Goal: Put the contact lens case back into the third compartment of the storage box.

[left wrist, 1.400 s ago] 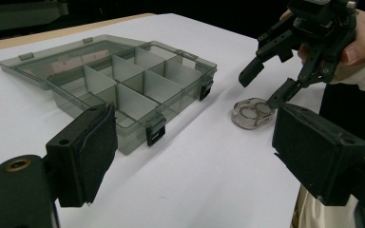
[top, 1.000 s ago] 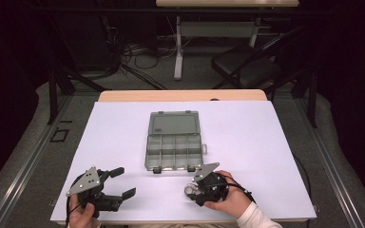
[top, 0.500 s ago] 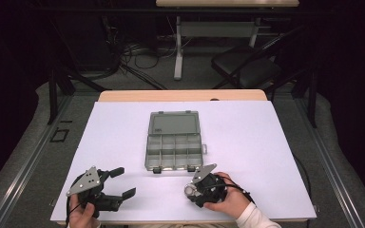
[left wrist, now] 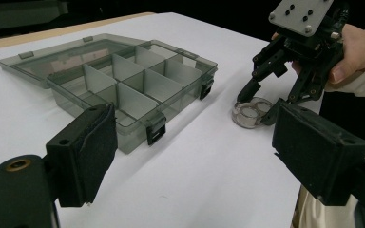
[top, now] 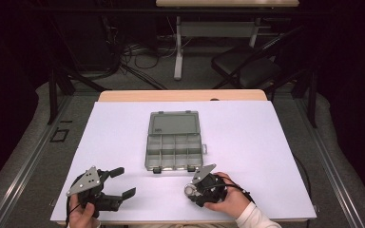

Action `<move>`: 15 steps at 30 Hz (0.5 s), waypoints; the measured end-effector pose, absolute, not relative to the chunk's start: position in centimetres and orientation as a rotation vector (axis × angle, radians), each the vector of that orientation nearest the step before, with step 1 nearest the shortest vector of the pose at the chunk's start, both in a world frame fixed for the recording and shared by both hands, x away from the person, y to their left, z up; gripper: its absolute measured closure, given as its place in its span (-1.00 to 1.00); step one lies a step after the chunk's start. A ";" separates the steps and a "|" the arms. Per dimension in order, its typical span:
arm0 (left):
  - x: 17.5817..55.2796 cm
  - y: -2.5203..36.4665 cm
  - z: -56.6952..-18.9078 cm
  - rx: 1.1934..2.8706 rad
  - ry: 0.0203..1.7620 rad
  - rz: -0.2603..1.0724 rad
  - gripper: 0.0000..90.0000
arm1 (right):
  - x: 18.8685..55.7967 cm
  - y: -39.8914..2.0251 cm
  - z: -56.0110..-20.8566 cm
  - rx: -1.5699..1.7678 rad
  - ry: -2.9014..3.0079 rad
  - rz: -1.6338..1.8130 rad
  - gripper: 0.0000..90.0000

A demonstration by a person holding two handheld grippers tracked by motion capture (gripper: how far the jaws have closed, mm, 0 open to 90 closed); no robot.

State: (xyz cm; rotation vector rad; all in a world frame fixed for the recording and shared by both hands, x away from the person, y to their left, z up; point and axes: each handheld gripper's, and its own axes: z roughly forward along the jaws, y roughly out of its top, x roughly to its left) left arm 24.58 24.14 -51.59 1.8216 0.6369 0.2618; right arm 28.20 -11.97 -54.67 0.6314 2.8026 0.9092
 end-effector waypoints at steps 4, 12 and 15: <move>24.6 24.1 -51.6 1.821 0.641 0.265 -0.65 | 28.1 -12.0 -54.7 0.636 2.802 0.906 0.08; 24.6 24.1 -51.6 1.822 0.640 0.263 -0.65 | 28.1 -12.0 -54.7 0.631 2.803 0.905 0.08; 24.6 24.1 -51.6 1.822 0.641 0.264 -0.65 | 28.1 -12.0 -54.7 0.627 2.804 0.906 0.08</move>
